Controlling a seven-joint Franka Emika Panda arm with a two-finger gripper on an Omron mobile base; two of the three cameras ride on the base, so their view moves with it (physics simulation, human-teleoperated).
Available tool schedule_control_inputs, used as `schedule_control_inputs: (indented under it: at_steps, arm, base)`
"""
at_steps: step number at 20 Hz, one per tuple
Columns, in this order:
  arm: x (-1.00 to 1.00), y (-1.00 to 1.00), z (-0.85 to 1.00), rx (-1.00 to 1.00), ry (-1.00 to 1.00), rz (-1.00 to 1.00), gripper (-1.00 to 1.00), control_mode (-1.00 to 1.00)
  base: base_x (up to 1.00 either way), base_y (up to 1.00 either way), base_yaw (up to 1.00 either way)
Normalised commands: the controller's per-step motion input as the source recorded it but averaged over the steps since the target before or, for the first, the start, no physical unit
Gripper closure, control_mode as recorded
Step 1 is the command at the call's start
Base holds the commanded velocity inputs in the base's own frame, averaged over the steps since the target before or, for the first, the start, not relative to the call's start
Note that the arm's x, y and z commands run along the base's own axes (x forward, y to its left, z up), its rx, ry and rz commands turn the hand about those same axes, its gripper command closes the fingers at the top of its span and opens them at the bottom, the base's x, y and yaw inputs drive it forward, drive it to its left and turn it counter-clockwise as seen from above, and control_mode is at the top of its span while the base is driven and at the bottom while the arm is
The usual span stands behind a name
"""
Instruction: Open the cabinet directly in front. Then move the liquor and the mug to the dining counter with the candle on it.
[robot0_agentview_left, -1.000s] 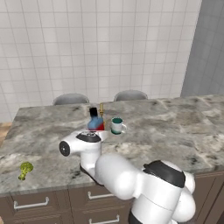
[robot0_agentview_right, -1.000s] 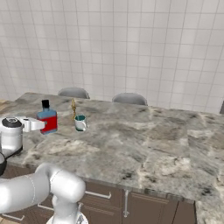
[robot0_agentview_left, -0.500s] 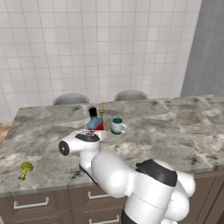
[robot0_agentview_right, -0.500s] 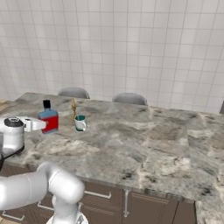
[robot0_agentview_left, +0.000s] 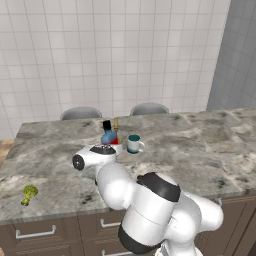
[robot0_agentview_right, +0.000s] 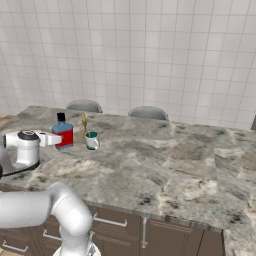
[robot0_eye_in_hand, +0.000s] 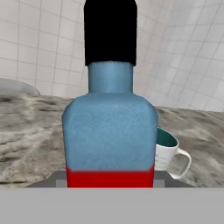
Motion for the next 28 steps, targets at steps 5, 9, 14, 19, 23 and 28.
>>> schedule_control_inputs:
  at_steps: [5,9,14,19,23,28]
  arm:
    - [0.19,0.00,-0.22,0.00,0.00,0.00,1.00,-1.00]
    - [0.00,0.00,-0.12,0.05,-0.08,0.00,1.00,-1.00]
    - [0.00,0.00,0.00,0.03,-0.03,0.00,1.00,-1.00]
    - [0.03,0.00,-0.01,0.00,-0.03,0.00,1.00,-1.00]
    - [0.16,0.00,-0.01,0.00,0.00,0.00,1.00,-1.00]
    - [0.38,0.00,-0.04,0.00,0.00,0.00,1.00,-1.00]
  base:
    - [0.00,0.00,0.00]
    - [0.00,0.00,0.00]
    - [0.00,0.00,0.00]
    - [0.00,0.00,0.00]
    - [0.00,0.00,0.00]
    - [0.00,0.00,0.00]
